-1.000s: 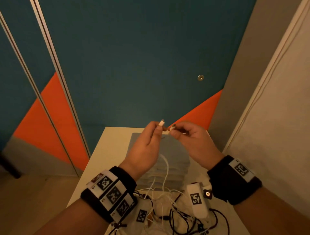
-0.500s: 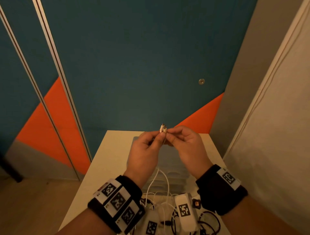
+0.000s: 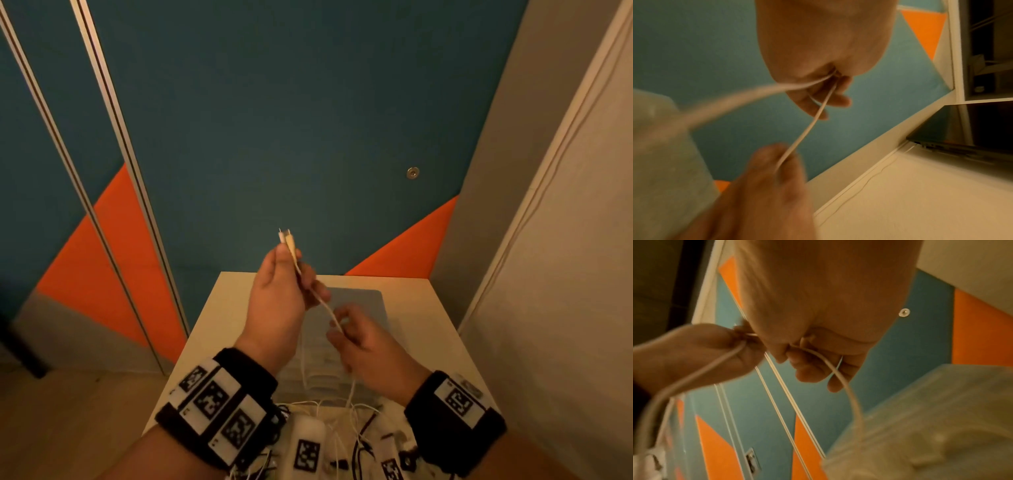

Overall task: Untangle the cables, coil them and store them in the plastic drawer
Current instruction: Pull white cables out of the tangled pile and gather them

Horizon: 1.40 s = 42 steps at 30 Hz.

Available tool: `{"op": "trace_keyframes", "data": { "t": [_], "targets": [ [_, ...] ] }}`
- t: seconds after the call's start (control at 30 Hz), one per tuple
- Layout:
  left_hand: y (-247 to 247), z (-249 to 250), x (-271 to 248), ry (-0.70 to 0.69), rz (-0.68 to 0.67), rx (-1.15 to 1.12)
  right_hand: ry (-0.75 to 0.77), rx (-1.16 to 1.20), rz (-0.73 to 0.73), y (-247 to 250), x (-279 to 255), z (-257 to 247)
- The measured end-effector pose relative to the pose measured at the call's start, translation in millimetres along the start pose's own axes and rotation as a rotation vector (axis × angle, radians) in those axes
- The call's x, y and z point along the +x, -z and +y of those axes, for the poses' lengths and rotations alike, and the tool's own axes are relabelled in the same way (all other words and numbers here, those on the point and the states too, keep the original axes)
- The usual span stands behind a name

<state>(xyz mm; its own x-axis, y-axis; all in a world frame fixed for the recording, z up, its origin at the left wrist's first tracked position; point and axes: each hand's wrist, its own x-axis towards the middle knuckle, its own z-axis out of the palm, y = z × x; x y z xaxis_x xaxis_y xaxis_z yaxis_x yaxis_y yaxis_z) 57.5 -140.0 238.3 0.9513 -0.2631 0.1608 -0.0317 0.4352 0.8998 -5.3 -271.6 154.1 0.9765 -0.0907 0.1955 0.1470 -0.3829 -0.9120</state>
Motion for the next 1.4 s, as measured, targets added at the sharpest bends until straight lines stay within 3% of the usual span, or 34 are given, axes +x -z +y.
{"op": "trace_keyframes", "data": {
  "t": [0.17, 0.37, 0.53, 0.63, 0.7, 0.83, 0.93, 1.1, 1.2, 1.4],
  "targets": [
    [11, 23, 7, -0.052, -0.107, 0.073, -0.129, -0.152, -0.061, 12, -24, 44],
    [19, 13, 9, -0.12, -0.157, 0.407, -0.23, -0.023, 0.069, 20, -26, 45],
    [13, -13, -5, -0.118, -0.273, 0.604, -0.113, 0.224, 0.234, 20, -7, -1],
    [5, -25, -13, -0.102, -0.389, 0.63, 0.034, 0.18, 0.266, 17, 7, -15],
    [2, -27, -16, -0.09, -0.391, 0.609, 0.108, 0.128, 0.28, 15, 13, -15],
    [6, -24, -19, -0.026, -0.386, 0.74, 0.127, 0.076, 0.216, 13, 10, -10],
    [9, -25, -19, -0.03, -0.402, 0.844, 0.085, 0.039, 0.253, 15, 9, -6],
    [10, -19, -13, -0.125, -0.351, 0.635, 0.064, -0.089, 0.197, 13, 5, 3],
    [10, -9, -10, -0.25, -0.284, 0.577, 0.021, -0.109, 0.124, 9, 0, 17],
    [15, 18, -1, -0.342, -0.193, 0.389, -0.088, -0.092, 0.07, 6, -14, 45]
  ]
}}
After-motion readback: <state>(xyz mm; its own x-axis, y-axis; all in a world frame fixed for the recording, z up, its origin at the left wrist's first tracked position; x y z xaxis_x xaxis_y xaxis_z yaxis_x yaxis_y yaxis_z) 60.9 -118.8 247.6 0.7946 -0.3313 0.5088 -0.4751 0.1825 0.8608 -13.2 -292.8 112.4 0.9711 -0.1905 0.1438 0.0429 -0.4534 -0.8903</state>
